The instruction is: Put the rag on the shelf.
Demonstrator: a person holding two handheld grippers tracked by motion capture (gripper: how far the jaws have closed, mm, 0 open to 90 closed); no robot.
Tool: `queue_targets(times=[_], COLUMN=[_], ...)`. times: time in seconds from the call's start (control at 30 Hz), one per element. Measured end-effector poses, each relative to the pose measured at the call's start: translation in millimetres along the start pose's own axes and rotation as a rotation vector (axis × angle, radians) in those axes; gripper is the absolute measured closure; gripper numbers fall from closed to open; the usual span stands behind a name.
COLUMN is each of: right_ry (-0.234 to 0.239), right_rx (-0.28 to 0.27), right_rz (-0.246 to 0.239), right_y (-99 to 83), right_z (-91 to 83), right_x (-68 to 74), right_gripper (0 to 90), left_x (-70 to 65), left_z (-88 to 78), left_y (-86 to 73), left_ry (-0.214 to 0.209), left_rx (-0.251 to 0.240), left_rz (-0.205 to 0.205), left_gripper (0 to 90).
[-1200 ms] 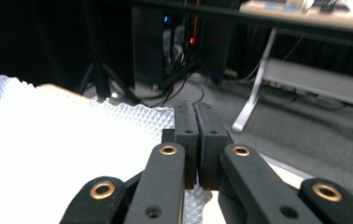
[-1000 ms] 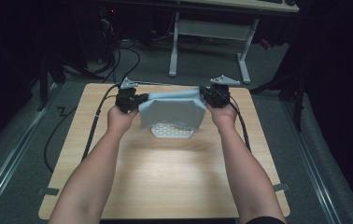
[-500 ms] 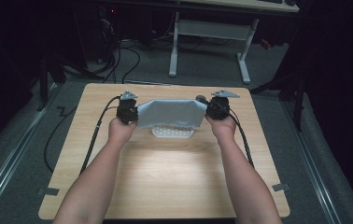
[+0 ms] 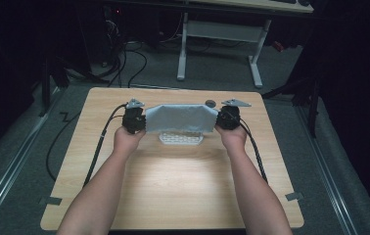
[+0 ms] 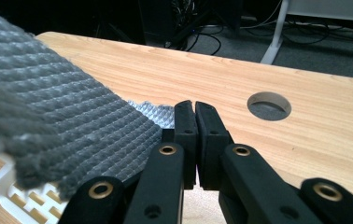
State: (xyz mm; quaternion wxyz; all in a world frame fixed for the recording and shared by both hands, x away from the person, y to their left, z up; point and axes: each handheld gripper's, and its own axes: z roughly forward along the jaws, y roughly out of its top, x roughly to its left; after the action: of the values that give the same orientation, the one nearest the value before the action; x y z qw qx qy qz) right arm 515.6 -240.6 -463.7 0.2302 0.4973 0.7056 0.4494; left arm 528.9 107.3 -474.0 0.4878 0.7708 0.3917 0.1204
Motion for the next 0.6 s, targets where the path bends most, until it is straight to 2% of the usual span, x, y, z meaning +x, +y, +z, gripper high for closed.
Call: queue_targets(times=[0.17, 0.23, 0.4, 0.47, 0.6], right_ry=[0.001, 0.001, -0.007, -0.018, -0.032], right_rx=[0.009, 0.014, 0.002, -0.013, -0.026], right_rz=[0.001, 0.013, 0.017, 0.014, 0.013], right_y=[-4.7, -6.3, -4.5, -1.6, 2.0], right_z=[3.7, 4.9, 4.1, 1.2, -4.2], right_x=[-0.5, -0.9, -3.2, -5.1, -10.6], right_gripper=[88.7, 87.2, 79.4, 77.0, 72.3], left_x=[0.2, -0.5, 2.5, 5.1, 9.4], left_z=[-0.5, -1.3, -9.6, -14.7, -23.0], left_y=[-1.2, -0.9, 4.1, 6.9, 9.7], left_ry=[0.003, 0.012, 0.049, 0.054, 0.073], left_rx=[0.008, 0.007, -0.032, -0.060, -0.072], left_rz=[0.001, 0.004, -0.012, -0.028, -0.030], left_gripper=[86.2, 82.0, 63.3, 59.1, 53.9])
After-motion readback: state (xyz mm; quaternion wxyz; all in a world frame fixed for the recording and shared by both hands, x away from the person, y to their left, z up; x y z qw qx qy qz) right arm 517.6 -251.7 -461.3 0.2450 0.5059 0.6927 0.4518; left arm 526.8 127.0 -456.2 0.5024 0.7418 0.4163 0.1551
